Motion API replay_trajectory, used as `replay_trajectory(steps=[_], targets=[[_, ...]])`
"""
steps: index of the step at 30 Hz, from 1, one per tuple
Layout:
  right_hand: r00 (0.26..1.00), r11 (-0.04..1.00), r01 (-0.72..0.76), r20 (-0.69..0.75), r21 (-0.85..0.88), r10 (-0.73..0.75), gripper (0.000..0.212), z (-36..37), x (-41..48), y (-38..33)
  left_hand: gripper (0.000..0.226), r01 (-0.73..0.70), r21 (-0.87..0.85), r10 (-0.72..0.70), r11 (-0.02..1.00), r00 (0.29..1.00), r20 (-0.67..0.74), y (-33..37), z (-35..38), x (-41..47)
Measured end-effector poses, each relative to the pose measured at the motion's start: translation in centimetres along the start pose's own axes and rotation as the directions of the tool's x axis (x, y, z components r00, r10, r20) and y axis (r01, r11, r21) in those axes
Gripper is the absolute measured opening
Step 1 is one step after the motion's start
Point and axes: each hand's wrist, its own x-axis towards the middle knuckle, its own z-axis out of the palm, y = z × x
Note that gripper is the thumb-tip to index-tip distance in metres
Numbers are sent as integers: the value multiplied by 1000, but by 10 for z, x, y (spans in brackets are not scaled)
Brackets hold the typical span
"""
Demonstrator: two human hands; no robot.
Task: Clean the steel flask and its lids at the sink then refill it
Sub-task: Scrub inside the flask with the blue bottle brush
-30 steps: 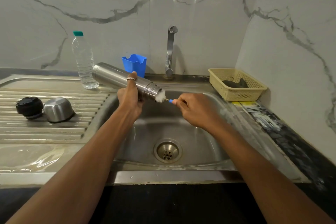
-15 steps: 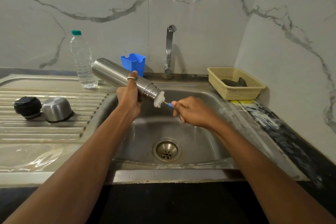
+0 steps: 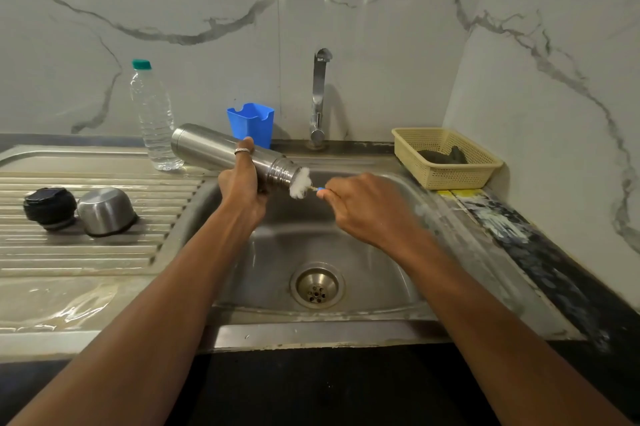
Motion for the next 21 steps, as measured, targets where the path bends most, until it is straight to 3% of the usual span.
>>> replay_trajectory(steps=[1,2,3,4,6,7,9,12,13,14,15,16,17,18,19,20,21], targets=[[980,948,-177,134,263,146,39,-2,2,-2,29,-5,8,5,1000,1000,8,0,-1,1],[917,788,-385,293,480,270,40,-4,3,-6,30,-11,11,11,1000,1000,12,-1,-1,1],[866,670,-494,383,554,321,40,-5,3,-7,32,-15,15,15,1000,1000,9,-2,-1,1],[878,701,-472,360,535,317,40,-6,2,-7,33,-18,23,18,1000,1000,1,-3,0,1],[984,975,-165,95,150,152,38,-1,0,-3,34,-19,31,19,999,1000,-6,-4,1,1],[999,998,-28,-40,-60,25,35,3,-1,1,33,-14,22,14,1000,1000,-3,-3,1,2],[962,949,125,-200,-289,-188,24,1,0,5,30,1,-9,-1,1000,1000,3,-2,0,5],[938,926,190,-218,-327,-269,22,5,-1,1,29,12,-24,-11,1000,1000,27,-3,-2,6],[969,965,133,-177,-225,-175,27,5,-2,-2,30,8,-14,-8,1000,999,34,-3,-2,5],[999,999,-22,-33,27,23,34,4,-1,-7,31,1,2,-1,1000,999,37,-4,-1,5],[963,906,-258,170,336,212,38,0,0,-10,35,-10,13,10,1000,999,45,-3,0,3],[862,678,-499,392,540,322,40,-4,1,-13,41,-21,21,20,1000,998,58,-4,1,3],[819,564,-570,464,598,336,41,-6,2,-12,46,-28,27,26,999,997,70,-5,2,3],[856,628,-513,406,585,321,41,-7,2,-9,48,-31,29,28,999,997,76,-7,3,4],[927,821,-366,249,439,281,42,-6,0,-5,45,-30,30,27,999,997,74,-8,3,4],[986,969,-167,58,181,159,41,-1,-1,-2,39,-25,28,24,999,997,69,-7,3,4],[997,998,-29,-69,-55,25,39,1,-2,0,34,-17,15,16,1000,998,66,-6,2,5]])
